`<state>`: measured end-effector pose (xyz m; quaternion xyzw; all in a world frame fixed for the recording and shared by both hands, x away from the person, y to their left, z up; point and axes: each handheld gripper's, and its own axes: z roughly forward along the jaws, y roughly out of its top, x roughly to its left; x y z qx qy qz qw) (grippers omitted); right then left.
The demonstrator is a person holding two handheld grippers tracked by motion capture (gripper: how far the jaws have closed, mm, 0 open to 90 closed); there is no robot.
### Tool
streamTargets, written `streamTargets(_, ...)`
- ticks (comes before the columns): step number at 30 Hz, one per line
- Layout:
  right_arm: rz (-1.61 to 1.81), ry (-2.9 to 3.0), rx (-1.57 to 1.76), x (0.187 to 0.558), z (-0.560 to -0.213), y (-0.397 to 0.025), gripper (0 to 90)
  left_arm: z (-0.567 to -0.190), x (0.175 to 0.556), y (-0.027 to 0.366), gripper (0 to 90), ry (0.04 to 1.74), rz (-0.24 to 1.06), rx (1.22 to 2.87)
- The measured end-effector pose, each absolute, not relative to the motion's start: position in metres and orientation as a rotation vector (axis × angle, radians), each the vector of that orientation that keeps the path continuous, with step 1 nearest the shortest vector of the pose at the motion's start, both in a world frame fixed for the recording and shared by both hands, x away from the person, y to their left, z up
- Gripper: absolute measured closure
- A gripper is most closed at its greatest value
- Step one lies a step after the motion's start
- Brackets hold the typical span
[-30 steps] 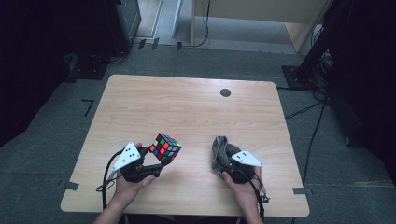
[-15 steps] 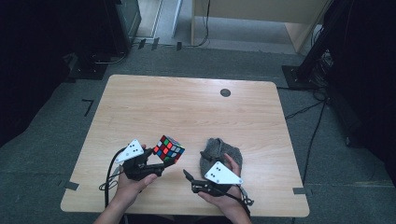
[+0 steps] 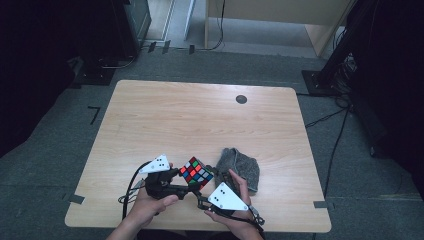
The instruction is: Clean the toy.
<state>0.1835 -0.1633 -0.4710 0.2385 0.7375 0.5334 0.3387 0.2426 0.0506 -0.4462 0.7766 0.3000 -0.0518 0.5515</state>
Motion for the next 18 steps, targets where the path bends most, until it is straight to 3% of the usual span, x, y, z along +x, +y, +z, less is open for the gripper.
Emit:
streamTargets(10,1.372,2.020,0.707,0.189,-0.476,-0.168,34.0,-0.439,0.247,0.072,25.6,0.659,-0.022,1.749)
streamTargets(15,1.434,2.058,0.851,0.199,-0.472,-0.185,34.1,-0.444,0.249,0.083,23.6,0.595,0.126,1.796)
streamTargets(18,1.496,2.061,0.917,0.201,-0.464,-0.194,34.1,-0.451,0.241,0.078,28.6,0.462,0.282,1.904)
